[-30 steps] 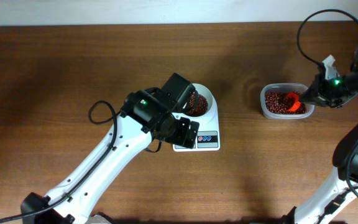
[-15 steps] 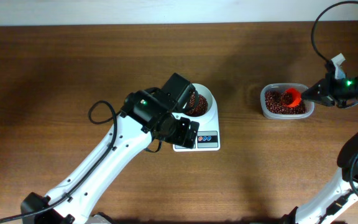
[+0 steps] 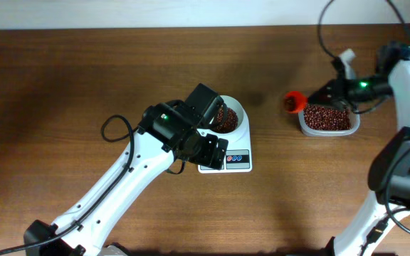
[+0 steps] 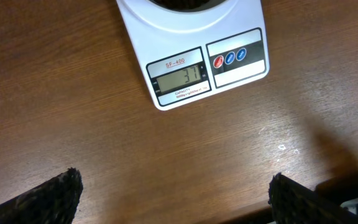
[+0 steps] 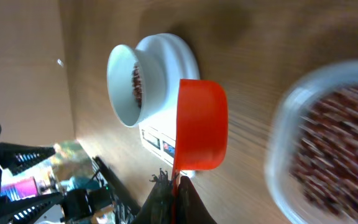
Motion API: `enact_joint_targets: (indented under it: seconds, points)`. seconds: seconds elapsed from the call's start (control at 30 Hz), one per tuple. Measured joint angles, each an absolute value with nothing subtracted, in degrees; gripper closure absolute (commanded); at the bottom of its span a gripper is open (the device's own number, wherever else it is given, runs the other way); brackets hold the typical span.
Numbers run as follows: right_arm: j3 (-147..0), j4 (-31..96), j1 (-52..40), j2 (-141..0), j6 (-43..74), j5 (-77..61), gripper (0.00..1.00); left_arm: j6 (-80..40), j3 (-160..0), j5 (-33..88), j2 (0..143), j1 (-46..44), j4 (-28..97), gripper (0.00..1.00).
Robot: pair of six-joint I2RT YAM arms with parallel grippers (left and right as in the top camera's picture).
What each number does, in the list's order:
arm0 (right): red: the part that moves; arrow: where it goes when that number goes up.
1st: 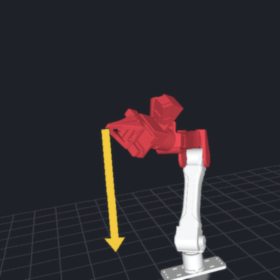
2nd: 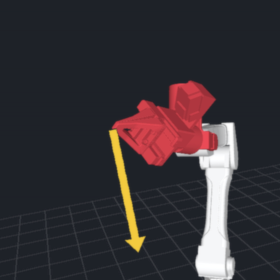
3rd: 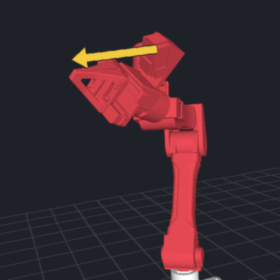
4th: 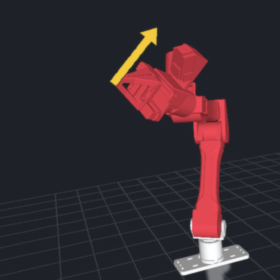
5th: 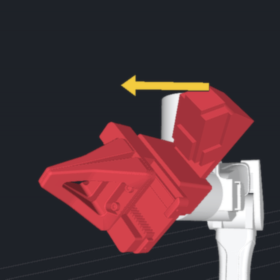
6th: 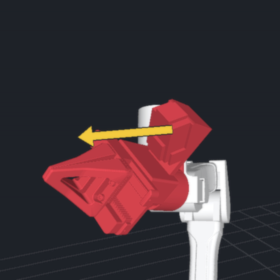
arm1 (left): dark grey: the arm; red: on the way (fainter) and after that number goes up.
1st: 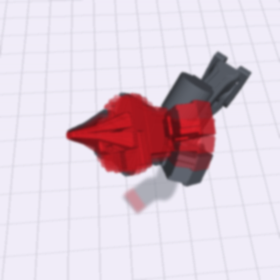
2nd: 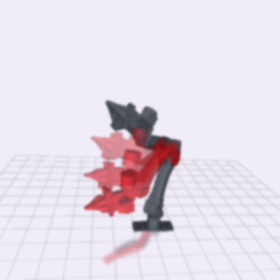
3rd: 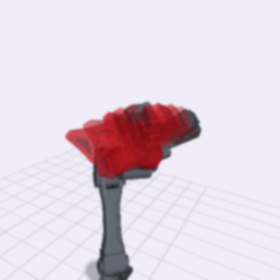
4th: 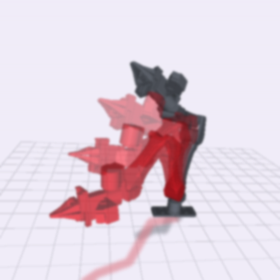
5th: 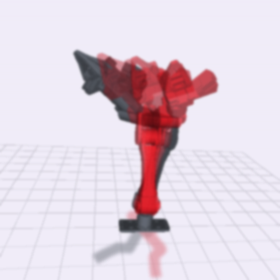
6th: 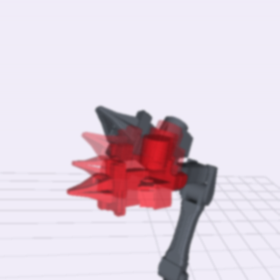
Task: Scoop item into bowl and weigh 50g on scale
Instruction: 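Carry the scoop left over the bowl on the scale, then tilt the scoop to pour the remaining beans into the bowl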
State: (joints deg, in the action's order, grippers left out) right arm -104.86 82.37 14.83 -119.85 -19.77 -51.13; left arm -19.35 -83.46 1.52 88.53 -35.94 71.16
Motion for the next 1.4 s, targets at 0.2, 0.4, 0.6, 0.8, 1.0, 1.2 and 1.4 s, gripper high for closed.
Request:
enact_joint_targets:
  seconds: [0.2, 0.4, 0.6, 0.8, 1.0, 1.2, 1.4]
  points:
    - [-105.19, 77.76, 3.66, -119.85, -18.81, -53.95, 0.96, -19.35, -83.46, 1.52, 88.53, -35.94, 71.16, 0.01]
    - [-111.59, 77.71, -3.46, -119.85, -18.15, -54.33, 0.96, -19.38, -83.46, 1.50, 88.53, -35.94, 71.16, 0.01]
    - [-118.17, 78.11, -9.19, -119.85, -18.20, -47.18, 0.96, -19.38, -83.46, 1.50, 88.53, -35.94, 71.16, 0.01]
    - [-125.12, 82.39, -13.89, -119.85, -19.35, -31.46, 0.96, -19.38, -83.46, 1.50, 88.53, -35.94, 71.13, 0.01]
    - [-125.91, 82.59, -19.11, -119.85, -22.33, -18.55, 0.96, -19.38, -83.48, 1.50, 88.53, -35.94, 71.16, 0.01]
    - [-125.91, 82.37, -20.73, -119.85, -25.21, -14.98, 0.96, -19.35, -83.46, 1.50, 88.53, -35.94, 71.16, 0.01]
    - [-125.91, 81.41, -20.73, -119.85, -26.00, -15.05, 0.96, -19.35, -83.46, 1.50, 88.53, -35.94, 71.16, 0.01]
